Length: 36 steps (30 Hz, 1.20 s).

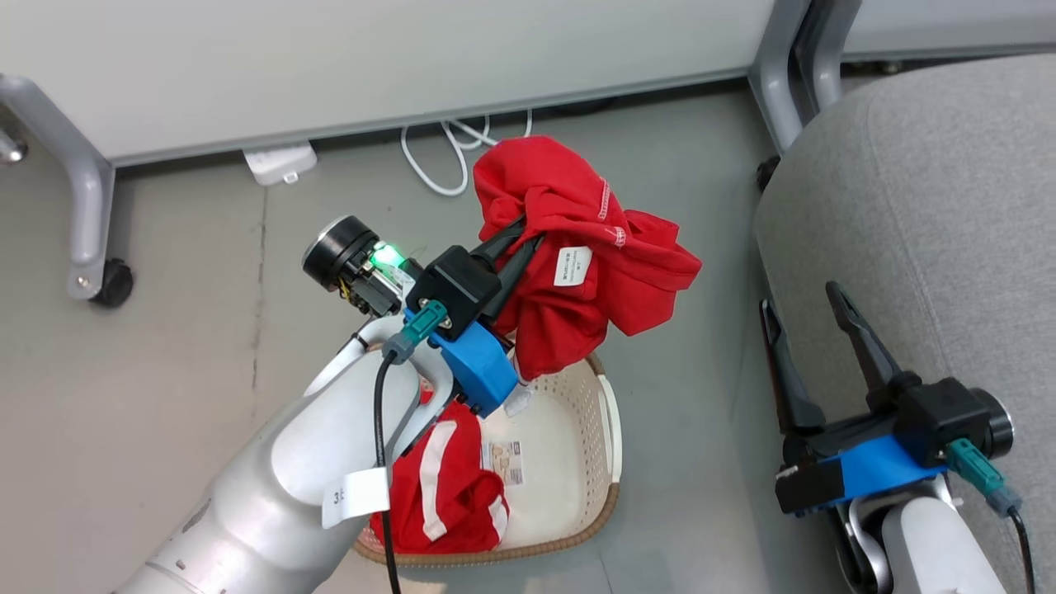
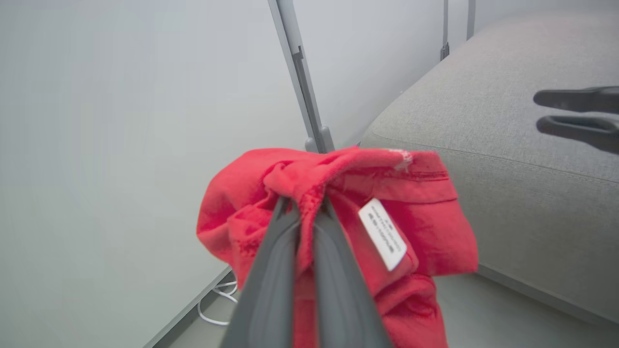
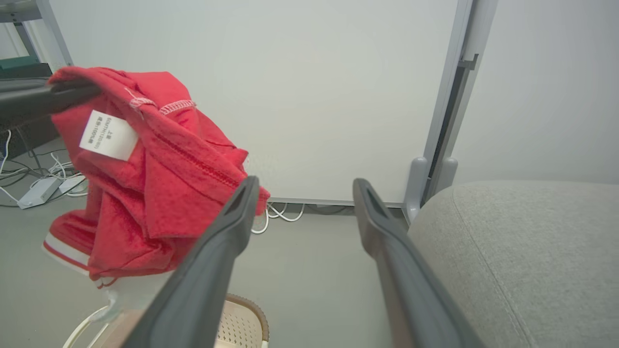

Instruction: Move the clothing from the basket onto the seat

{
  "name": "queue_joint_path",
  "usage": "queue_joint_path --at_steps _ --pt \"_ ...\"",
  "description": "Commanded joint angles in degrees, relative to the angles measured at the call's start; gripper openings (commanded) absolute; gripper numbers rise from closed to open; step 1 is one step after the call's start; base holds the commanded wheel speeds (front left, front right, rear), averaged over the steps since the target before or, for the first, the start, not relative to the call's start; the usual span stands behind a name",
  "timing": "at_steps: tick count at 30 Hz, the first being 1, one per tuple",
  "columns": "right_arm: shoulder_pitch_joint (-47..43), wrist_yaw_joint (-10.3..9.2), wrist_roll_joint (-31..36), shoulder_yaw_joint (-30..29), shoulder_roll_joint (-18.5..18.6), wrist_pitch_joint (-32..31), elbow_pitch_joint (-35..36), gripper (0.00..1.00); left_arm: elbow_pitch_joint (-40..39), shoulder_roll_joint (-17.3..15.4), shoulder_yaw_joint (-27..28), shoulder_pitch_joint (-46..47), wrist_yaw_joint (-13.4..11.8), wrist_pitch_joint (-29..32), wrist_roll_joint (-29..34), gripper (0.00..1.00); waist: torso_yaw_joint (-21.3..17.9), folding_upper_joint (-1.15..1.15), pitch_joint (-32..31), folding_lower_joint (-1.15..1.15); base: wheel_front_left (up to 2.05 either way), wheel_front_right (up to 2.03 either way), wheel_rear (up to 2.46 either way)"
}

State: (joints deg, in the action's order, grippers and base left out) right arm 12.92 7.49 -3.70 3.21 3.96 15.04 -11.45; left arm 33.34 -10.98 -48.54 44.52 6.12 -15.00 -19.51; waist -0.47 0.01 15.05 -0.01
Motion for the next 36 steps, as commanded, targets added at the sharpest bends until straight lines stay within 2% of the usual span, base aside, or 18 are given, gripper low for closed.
queue_joint_path --at_steps 1,17,31,36 --pt "-1.2 0.01 -0.36 -0.27 -0.15 0.22 -0.16 1.0 -0.46 0.03 0.73 -0.82 0.01 -0.27 0.42 0.0 0.19 -0.01 -2.06 0.01 0.0 0.0 0.0" --pt "-7.66 0.01 -0.67 -1.33 -0.85 0.22 -0.83 1.0 -1.33 0.91 4.53 -3.75 0.8 -0.27 1.12 0.0 1.01 -0.01 -10.33 0.01 0.0 0.0 0.0" --pt "-5.98 0.01 0.19 0.46 -0.29 0.22 0.92 1.0 -1.63 1.24 5.04 -5.33 1.05 -0.27 2.03 0.0 1.63 -0.01 -11.72 0.01 0.0 0.0 0.0" --pt "-3.08 0.01 0.62 3.54 1.14 0.21 2.12 1.0 -1.56 1.42 5.14 -5.17 1.19 -0.27 2.22 0.0 1.7 -0.01 -11.28 0.01 0.0 0.0 0.0"
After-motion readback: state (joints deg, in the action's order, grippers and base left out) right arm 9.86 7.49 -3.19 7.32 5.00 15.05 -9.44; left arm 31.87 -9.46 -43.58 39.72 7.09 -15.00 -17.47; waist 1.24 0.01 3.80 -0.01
